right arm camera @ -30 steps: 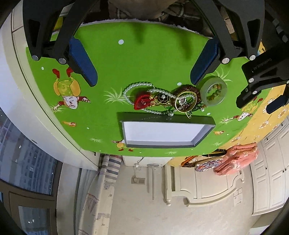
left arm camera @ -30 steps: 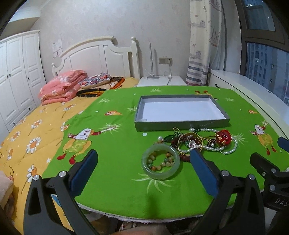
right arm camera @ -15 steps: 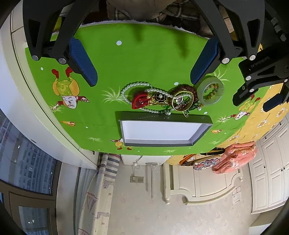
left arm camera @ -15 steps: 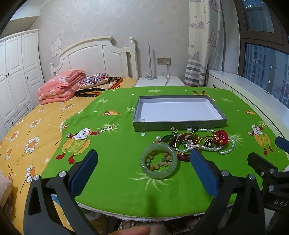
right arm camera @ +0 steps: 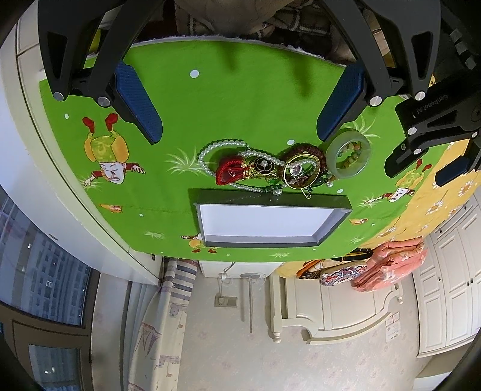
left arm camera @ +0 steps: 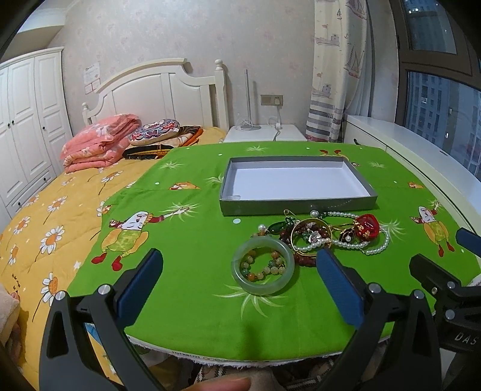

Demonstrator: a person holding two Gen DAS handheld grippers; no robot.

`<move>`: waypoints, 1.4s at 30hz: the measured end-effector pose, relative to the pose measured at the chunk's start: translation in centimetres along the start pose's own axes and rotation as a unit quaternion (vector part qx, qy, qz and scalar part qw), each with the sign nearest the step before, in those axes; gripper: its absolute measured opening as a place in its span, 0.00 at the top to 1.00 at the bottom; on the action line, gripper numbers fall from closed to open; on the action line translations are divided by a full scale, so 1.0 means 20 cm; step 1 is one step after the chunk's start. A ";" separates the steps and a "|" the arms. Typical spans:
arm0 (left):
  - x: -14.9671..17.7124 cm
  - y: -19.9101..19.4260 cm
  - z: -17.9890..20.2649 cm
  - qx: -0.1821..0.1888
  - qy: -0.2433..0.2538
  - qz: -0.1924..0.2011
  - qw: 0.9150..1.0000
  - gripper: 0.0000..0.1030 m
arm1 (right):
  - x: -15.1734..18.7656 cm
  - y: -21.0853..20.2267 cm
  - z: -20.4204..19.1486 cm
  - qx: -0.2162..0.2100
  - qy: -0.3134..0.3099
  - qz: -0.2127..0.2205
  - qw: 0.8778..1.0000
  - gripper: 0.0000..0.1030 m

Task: Organize jewelry

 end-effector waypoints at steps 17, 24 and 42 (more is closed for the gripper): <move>0.01 0.01 0.00 0.002 -0.003 -0.006 1.000 0.04 | 0.01 0.00 0.00 -0.001 0.002 -0.002 1.000 0.06; 0.01 0.01 0.00 0.002 -0.004 -0.007 1.000 0.04 | 0.02 0.00 -0.01 -0.002 0.002 -0.003 1.000 0.06; 0.04 0.01 -0.01 0.003 -0.006 -0.009 1.000 0.04 | 0.04 0.00 -0.03 -0.006 0.000 -0.008 1.000 0.06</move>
Point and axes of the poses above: each gripper's, at about its wrist camera, not at the fingertips, and y roughly the way its jaws point, z to its right, x to its underside, the point moved 9 cm from there along y, roughly the way its jaws point, and after that the axes turned 4 degrees about z, right-handed, at the moved point
